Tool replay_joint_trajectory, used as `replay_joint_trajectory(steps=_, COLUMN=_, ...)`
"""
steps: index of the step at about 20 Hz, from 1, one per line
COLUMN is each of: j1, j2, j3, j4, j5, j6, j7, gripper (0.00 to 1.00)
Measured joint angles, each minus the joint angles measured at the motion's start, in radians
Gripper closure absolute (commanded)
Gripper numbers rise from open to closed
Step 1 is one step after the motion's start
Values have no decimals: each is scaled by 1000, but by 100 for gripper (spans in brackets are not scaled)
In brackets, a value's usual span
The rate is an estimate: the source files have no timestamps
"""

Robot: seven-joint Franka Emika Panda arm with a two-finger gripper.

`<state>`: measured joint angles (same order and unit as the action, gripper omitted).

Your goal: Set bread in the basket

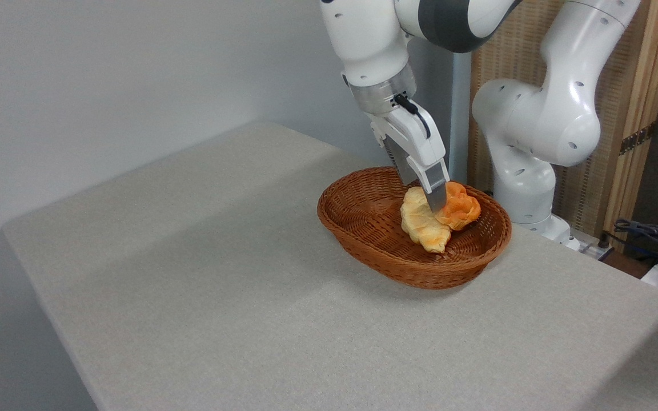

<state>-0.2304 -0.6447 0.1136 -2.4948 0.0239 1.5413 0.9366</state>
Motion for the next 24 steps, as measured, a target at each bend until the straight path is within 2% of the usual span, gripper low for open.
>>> replay_joint_trajectory(steps=4, j1=0, j2=4, j3=5, j4=124, j5=0, j6=14, j7=0, gripper=0)
replay_joint_trajectory(steps=8, j1=0, j2=60, j3=61, j4=291, j5=-7, j6=67, j7=0, gripper=0)
replay_joint_trajectory(steps=11, j1=1, j2=184, j3=107, j4=430, j5=-40, j6=159, j7=0, gripper=0)
replay_joint_trajectory(steps=14, j1=12, j2=324, j3=117, j4=561, j5=-44, j6=182, j7=-5, gripper=0)
replay_joint_trajectory(steps=16, j1=35, j2=405, j3=113, j4=632, j5=-48, j6=182, j7=-9, gripper=0)
replay_joint_trajectory(steps=18, j1=78, j2=470, j3=89, j4=692, j5=-66, j6=182, j7=-23, gripper=0)
replay_joint_trajectory(steps=20, j1=122, j2=519, j3=46, j4=748, j5=-71, j6=181, j7=-96, gripper=0)
replay_joint_trajectory(steps=24, j1=138, j2=578, j3=3, j4=817, j5=-71, j6=151, j7=-157, gripper=0)
